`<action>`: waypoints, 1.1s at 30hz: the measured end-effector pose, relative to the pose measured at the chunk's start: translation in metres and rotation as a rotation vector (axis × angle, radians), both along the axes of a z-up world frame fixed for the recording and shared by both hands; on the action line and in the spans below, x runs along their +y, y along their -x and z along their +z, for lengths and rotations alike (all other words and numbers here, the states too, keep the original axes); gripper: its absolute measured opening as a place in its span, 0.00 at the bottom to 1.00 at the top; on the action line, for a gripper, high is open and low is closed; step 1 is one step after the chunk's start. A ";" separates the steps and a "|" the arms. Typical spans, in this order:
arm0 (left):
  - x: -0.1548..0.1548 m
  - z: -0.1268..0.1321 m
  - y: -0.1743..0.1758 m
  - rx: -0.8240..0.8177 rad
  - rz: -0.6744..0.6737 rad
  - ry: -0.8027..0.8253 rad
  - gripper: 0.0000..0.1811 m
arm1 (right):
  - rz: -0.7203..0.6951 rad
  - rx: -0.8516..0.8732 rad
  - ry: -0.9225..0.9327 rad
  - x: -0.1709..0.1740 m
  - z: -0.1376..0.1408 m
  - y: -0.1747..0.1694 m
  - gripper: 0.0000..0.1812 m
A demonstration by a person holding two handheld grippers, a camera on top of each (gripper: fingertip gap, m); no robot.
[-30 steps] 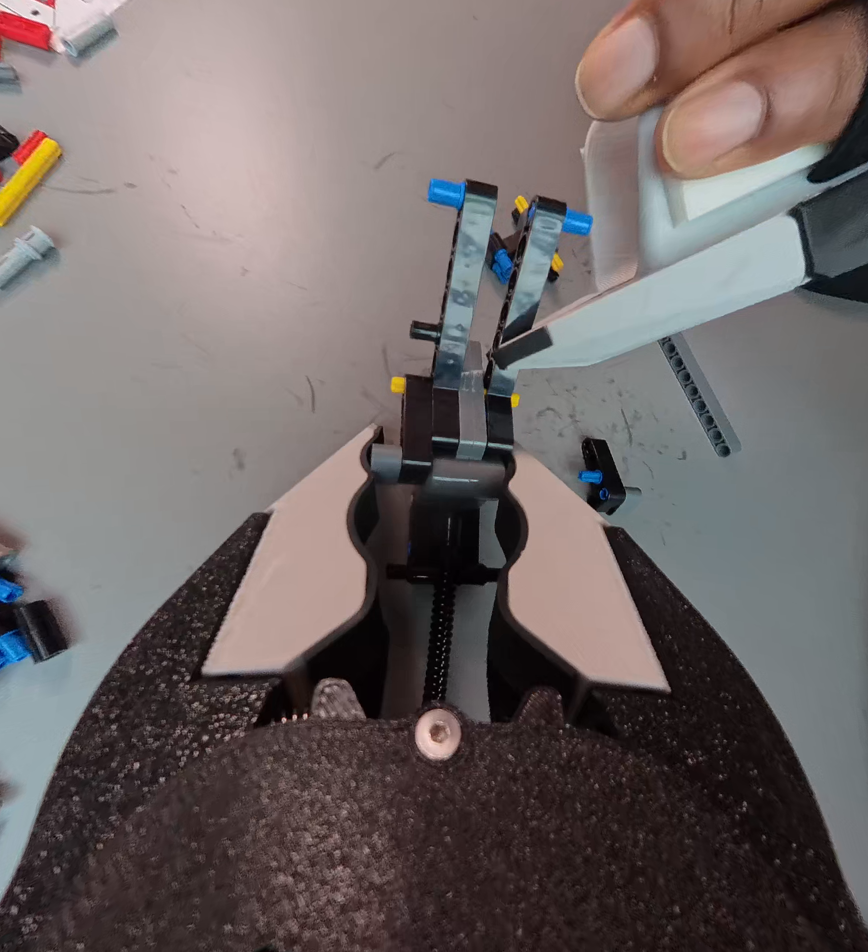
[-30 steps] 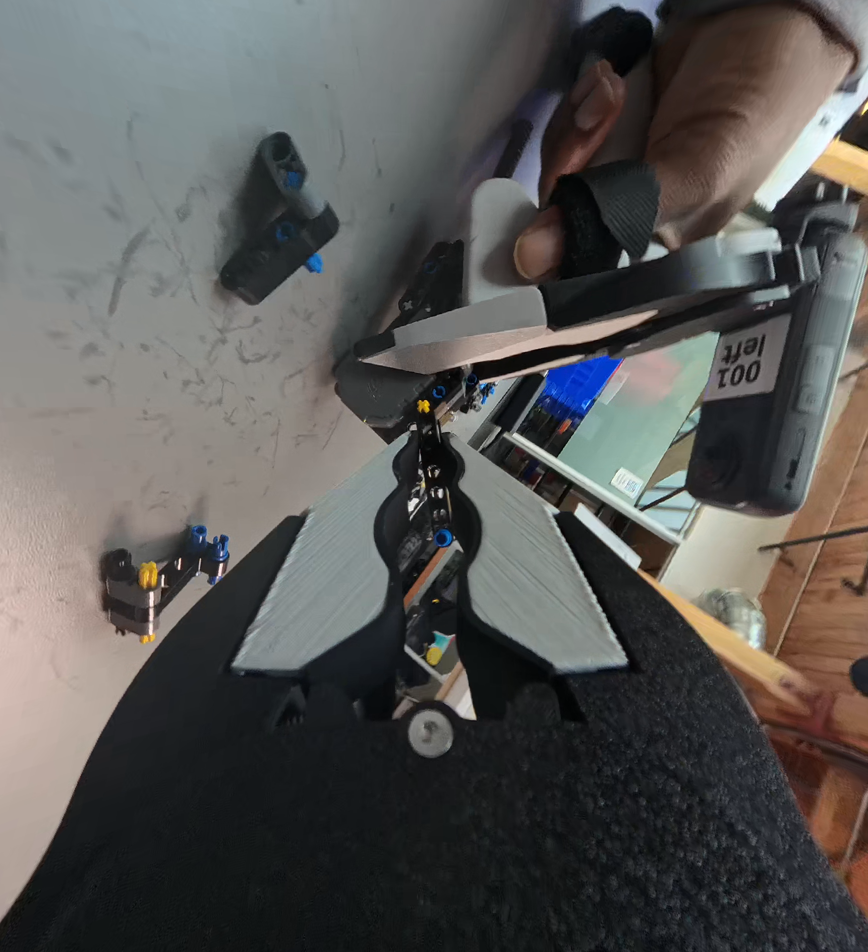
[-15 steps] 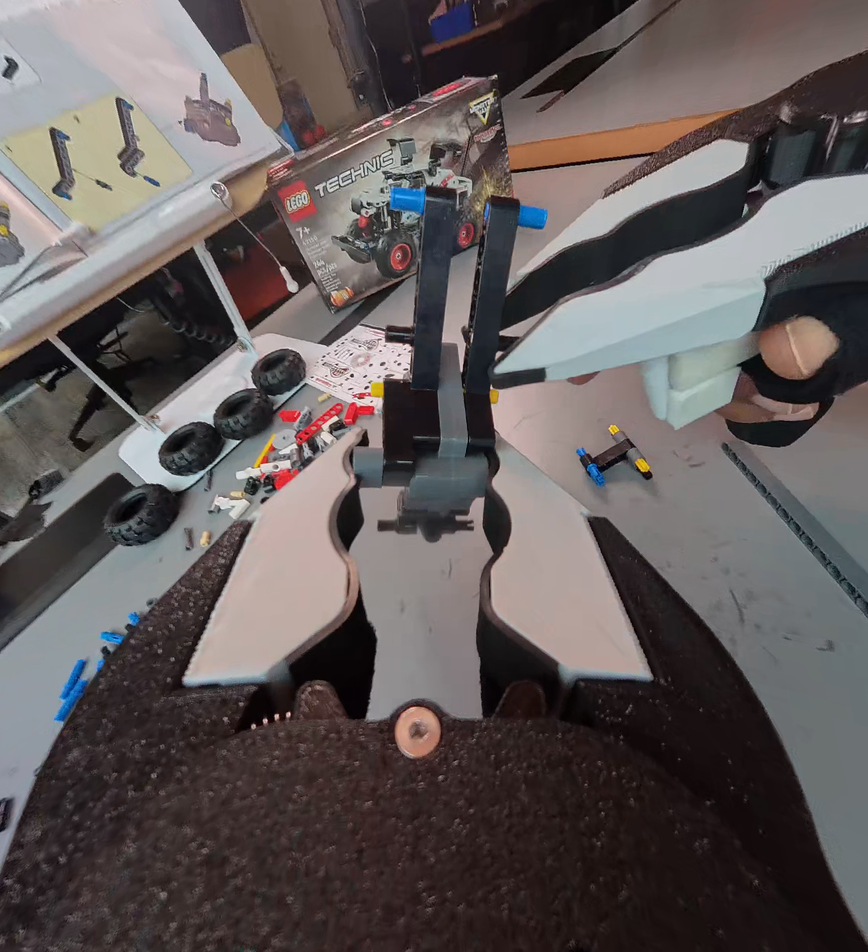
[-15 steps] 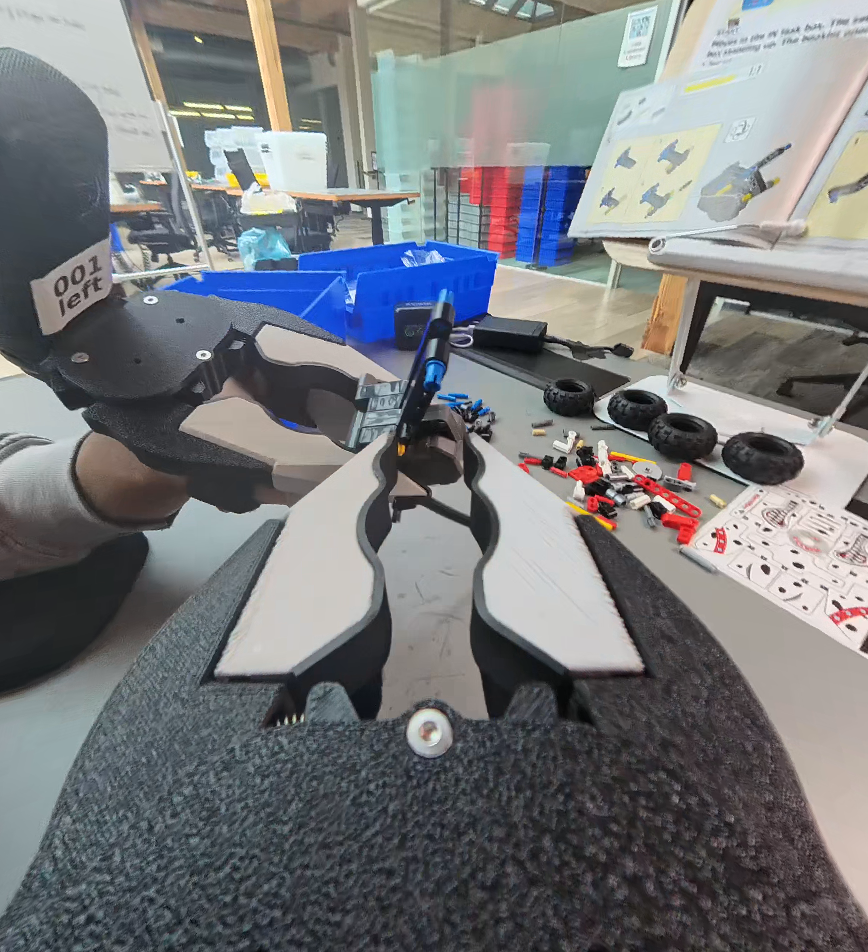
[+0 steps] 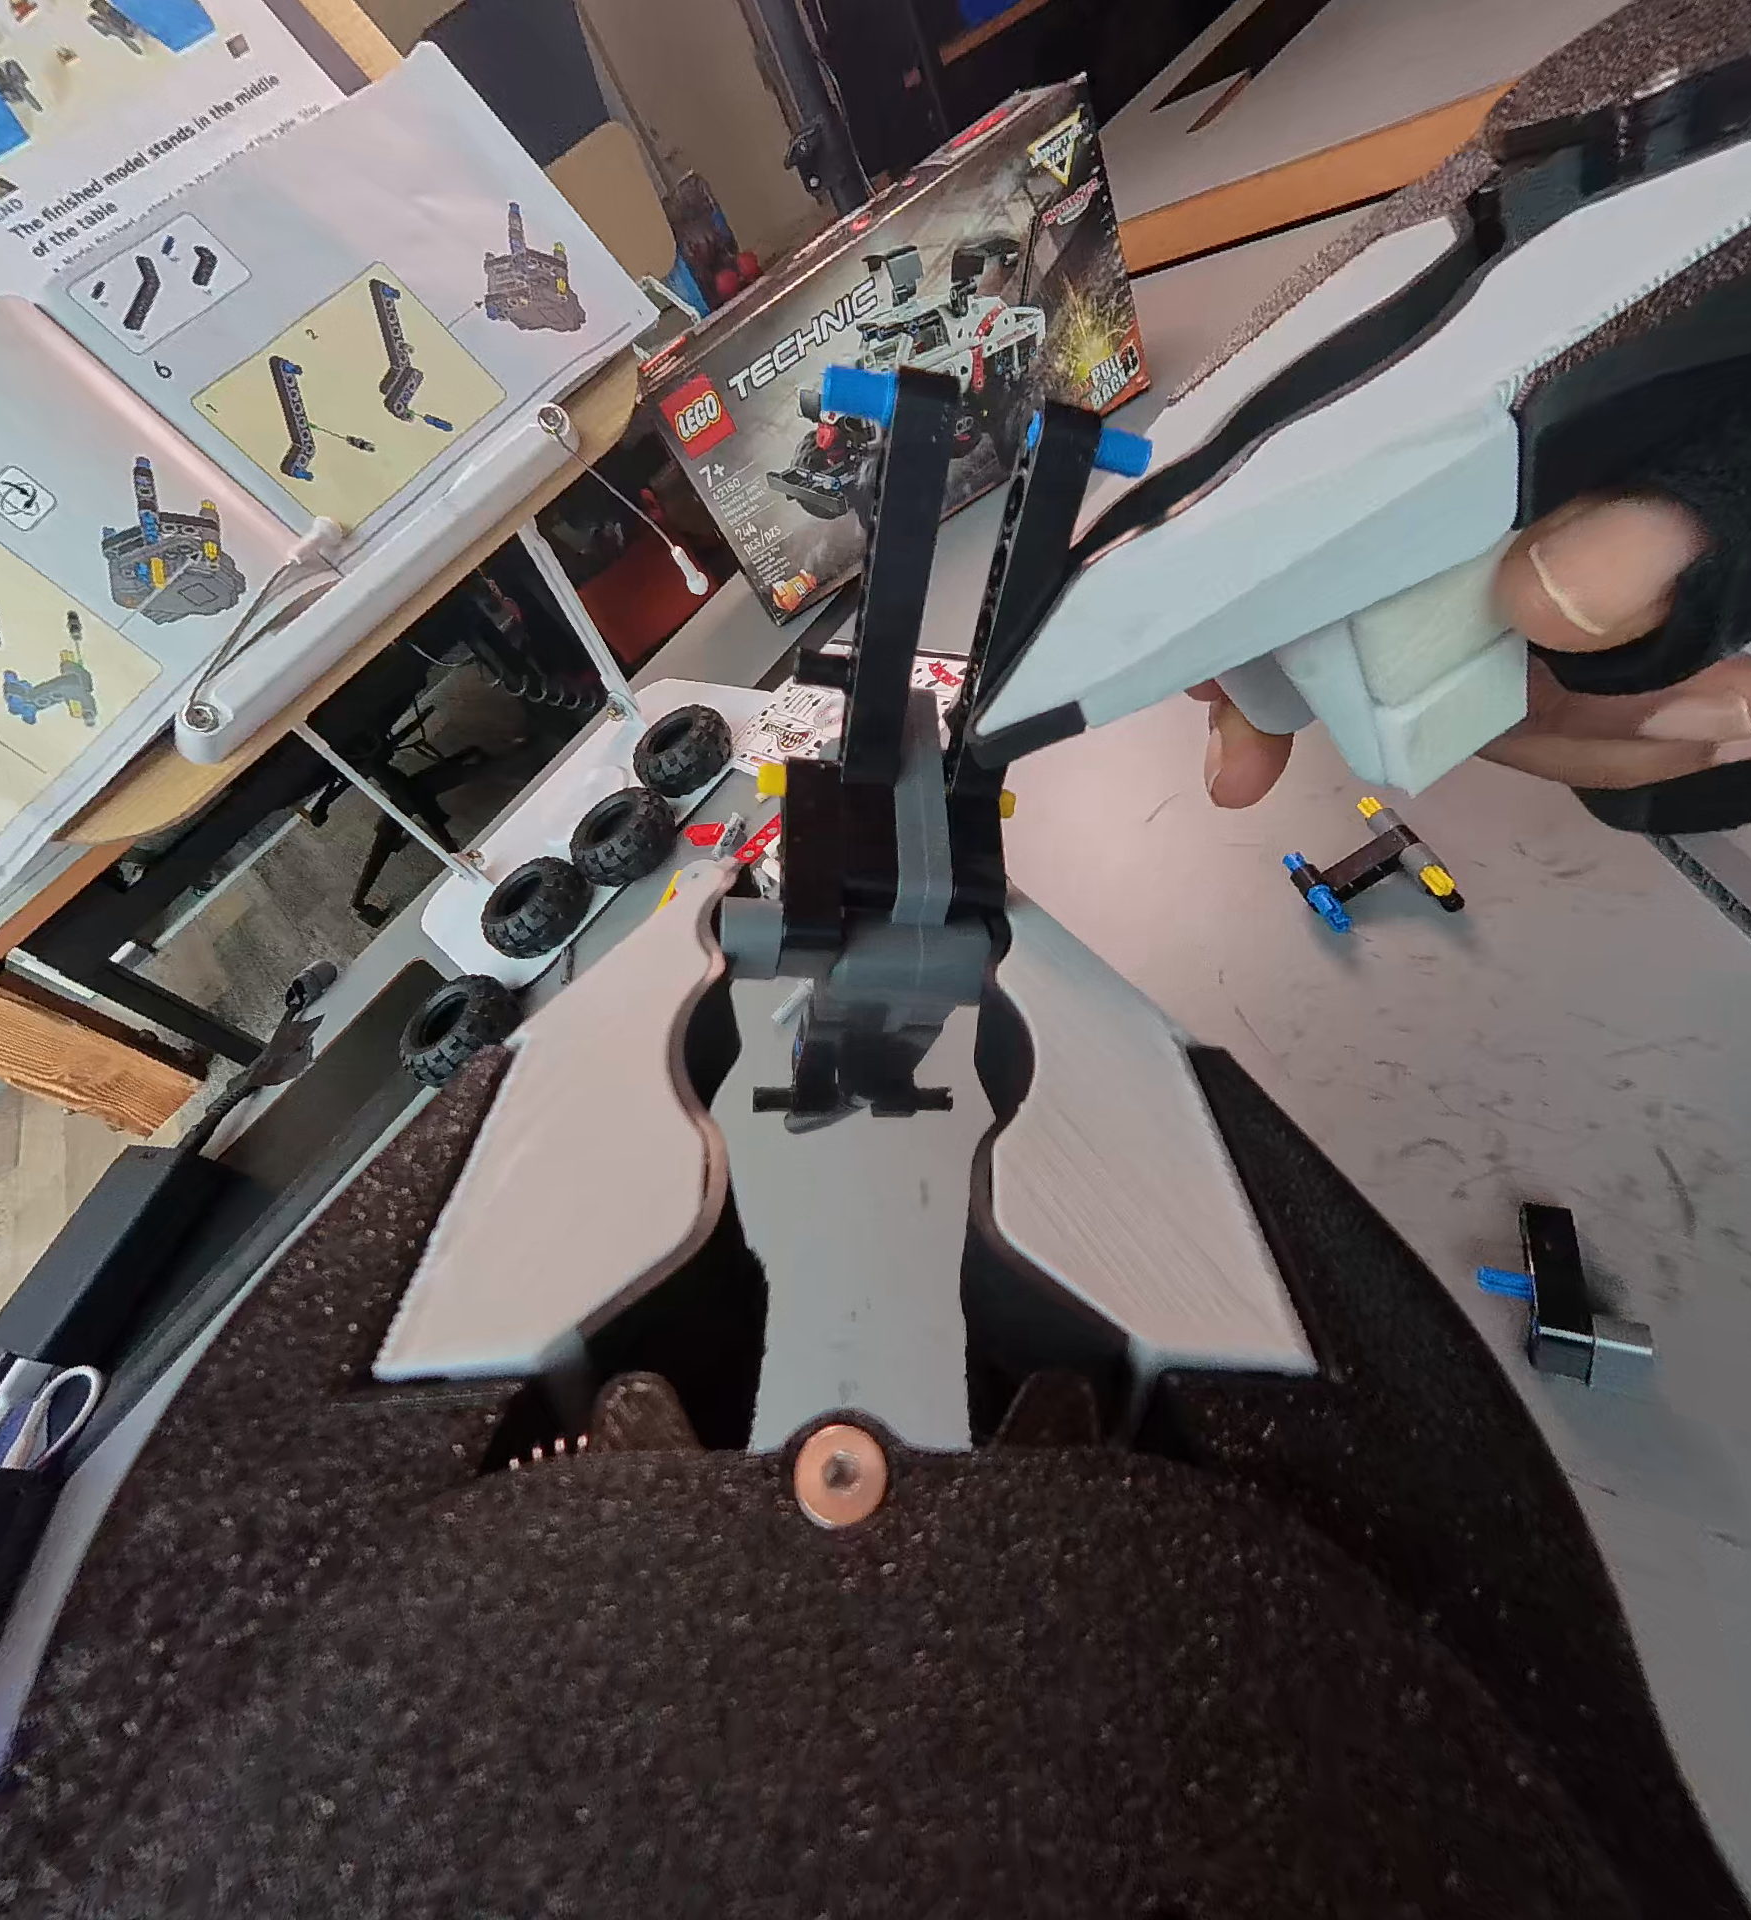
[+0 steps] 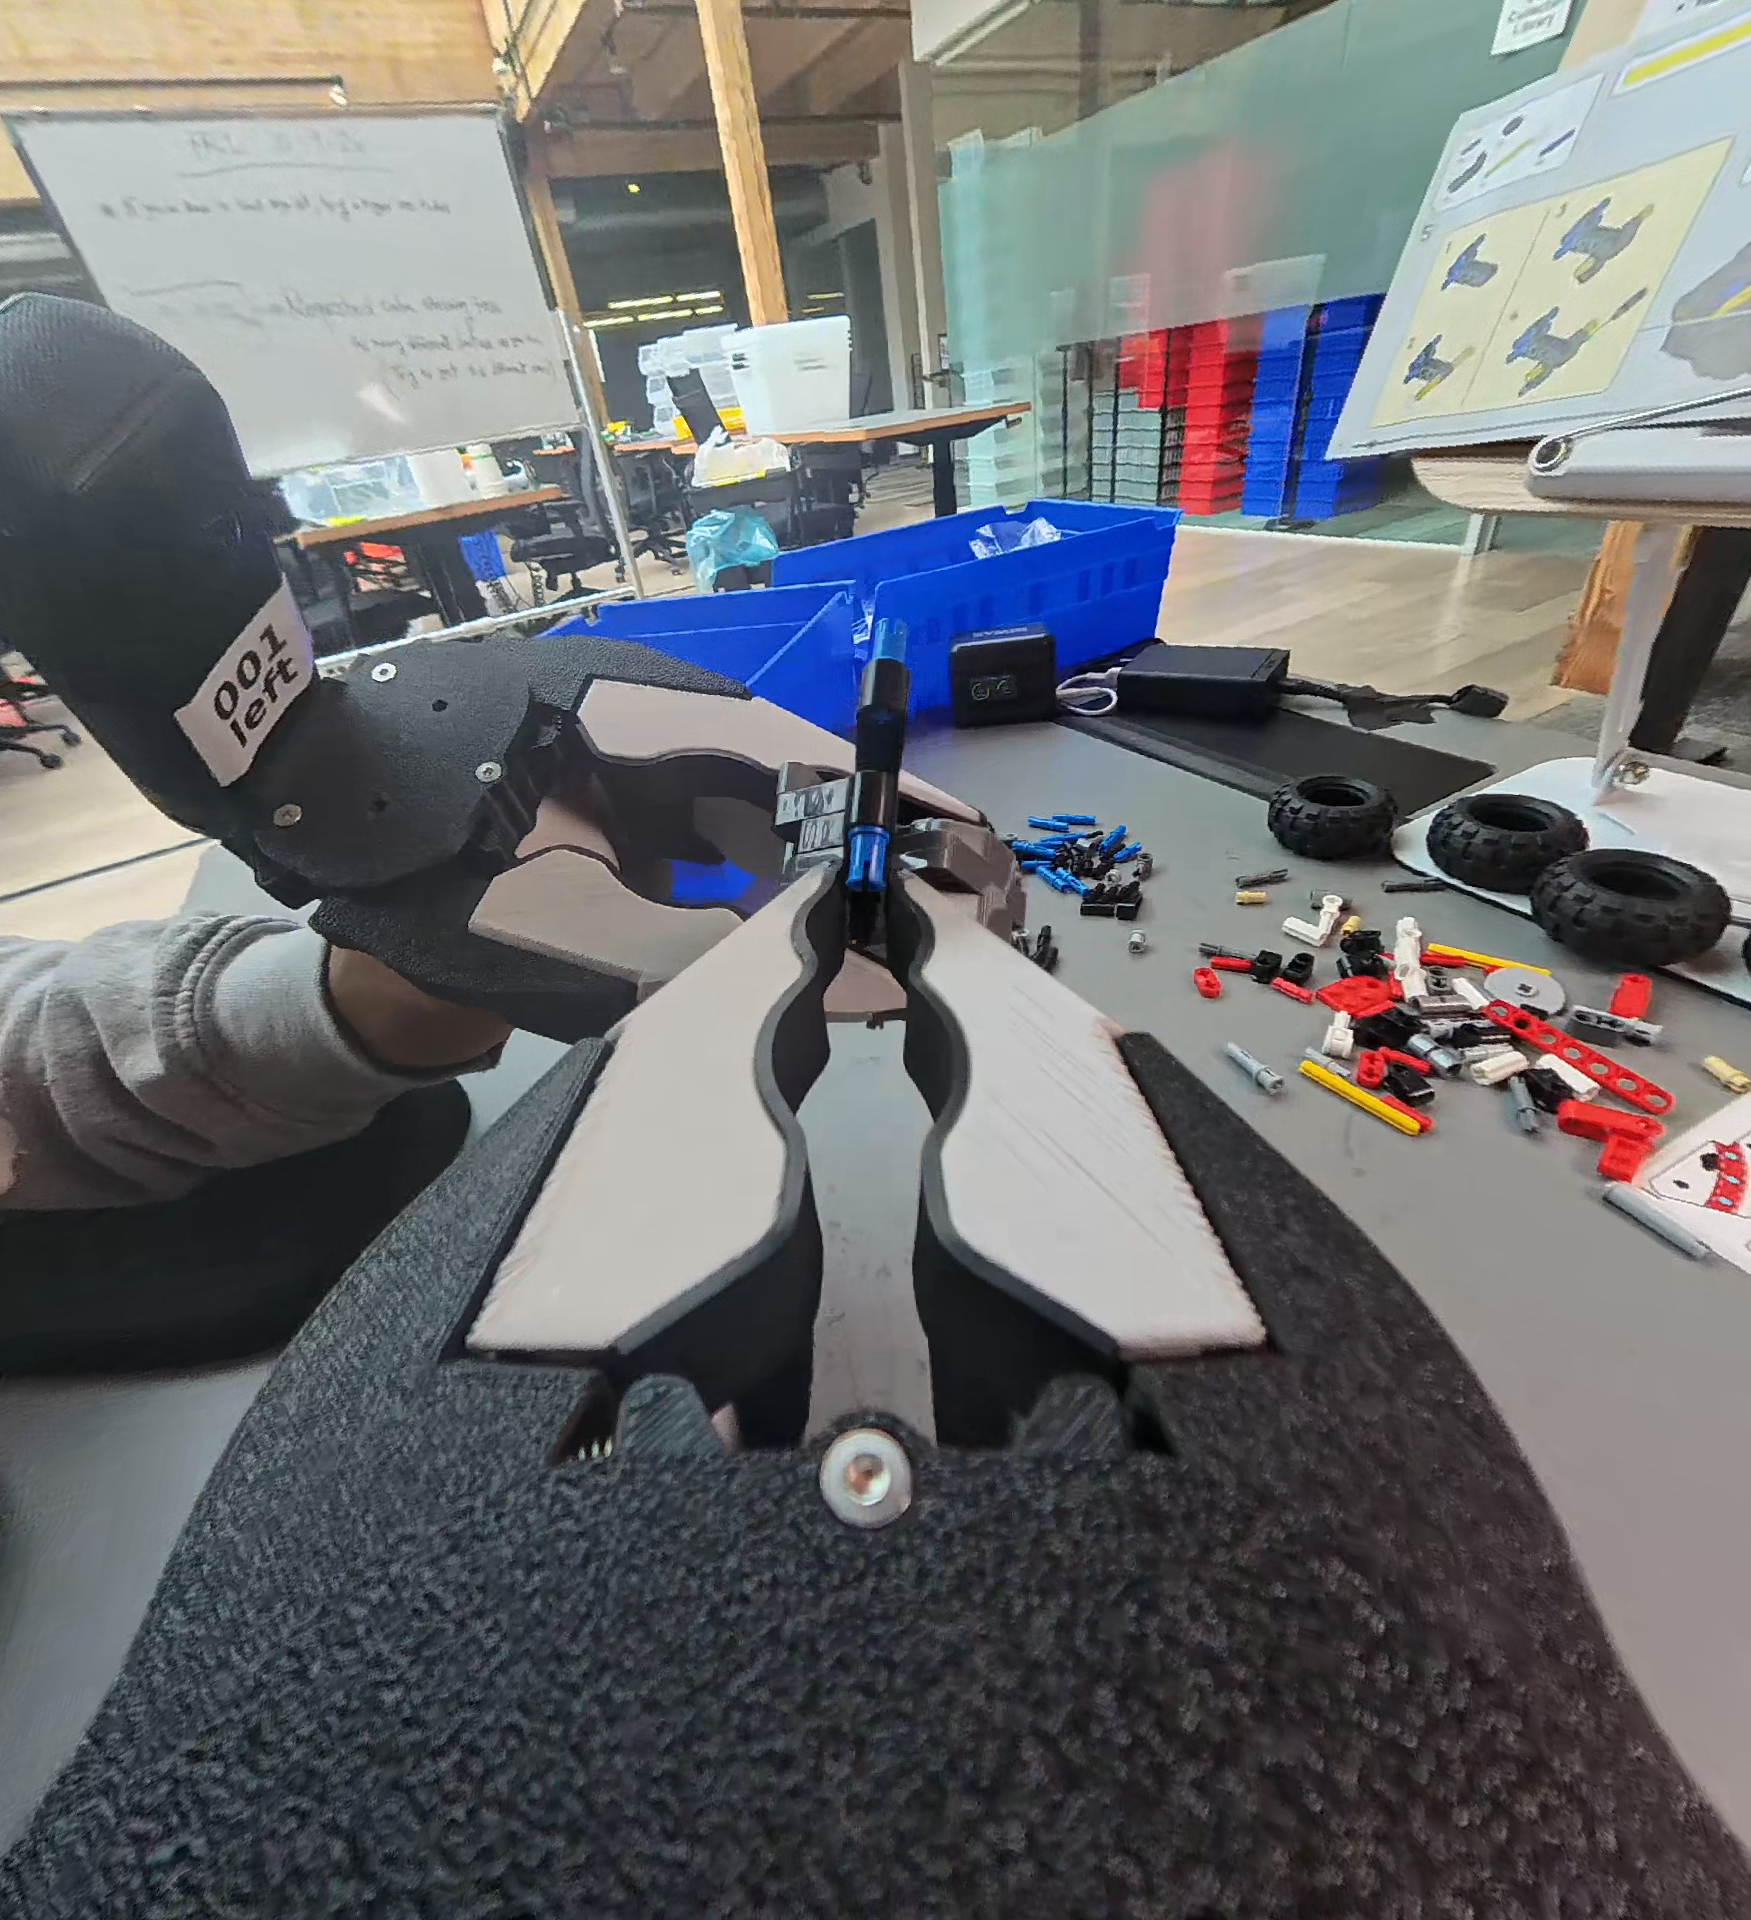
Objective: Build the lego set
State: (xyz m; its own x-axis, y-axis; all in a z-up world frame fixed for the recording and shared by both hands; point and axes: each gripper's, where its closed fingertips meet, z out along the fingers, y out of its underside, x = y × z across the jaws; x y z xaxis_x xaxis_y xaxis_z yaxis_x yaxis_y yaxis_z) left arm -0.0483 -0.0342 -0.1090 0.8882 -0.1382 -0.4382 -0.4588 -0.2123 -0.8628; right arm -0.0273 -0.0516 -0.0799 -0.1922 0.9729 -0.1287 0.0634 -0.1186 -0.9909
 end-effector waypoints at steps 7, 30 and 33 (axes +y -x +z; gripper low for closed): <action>0.002 -0.007 -0.003 0.062 -0.019 0.009 0.23 | 0.117 -0.088 0.056 0.002 -0.010 -0.005 0.04; -0.025 -0.013 -0.059 -1.011 -0.558 0.399 0.33 | 0.335 -0.104 -0.340 -0.010 -0.021 -0.031 0.04; -0.029 -0.020 -0.068 -1.076 -0.592 0.481 0.25 | 0.391 -0.102 -0.385 -0.021 -0.021 -0.035 0.04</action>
